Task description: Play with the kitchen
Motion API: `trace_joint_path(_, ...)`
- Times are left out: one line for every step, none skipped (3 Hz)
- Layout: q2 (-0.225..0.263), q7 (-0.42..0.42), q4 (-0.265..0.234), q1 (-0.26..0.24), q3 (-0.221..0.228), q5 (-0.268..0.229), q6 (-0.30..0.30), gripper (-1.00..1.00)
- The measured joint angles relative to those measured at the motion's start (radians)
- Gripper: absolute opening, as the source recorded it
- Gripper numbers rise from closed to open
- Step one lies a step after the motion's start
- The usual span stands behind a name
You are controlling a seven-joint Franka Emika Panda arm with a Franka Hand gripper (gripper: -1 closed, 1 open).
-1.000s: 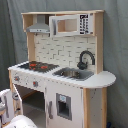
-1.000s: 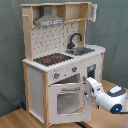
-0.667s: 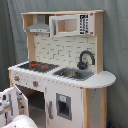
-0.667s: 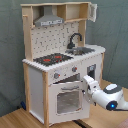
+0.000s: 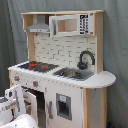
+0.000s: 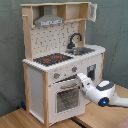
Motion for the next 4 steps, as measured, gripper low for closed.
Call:
trace_joint_path(0.000,0.000,0.042,-0.091,0.000,-0.033,0.004,1.00)
trace_joint_path(-0.001,0.000,0.098,-0.167,-0.016,-0.057,-0.012,1.00)
trace_joint_path(-0.001,0.003,0.129,-0.088,0.001,-0.090,-0.052,1.00)
trace_joint_path(-0.007,0.008,0.078,-0.145,0.066,-0.090,-0.059,1.00)
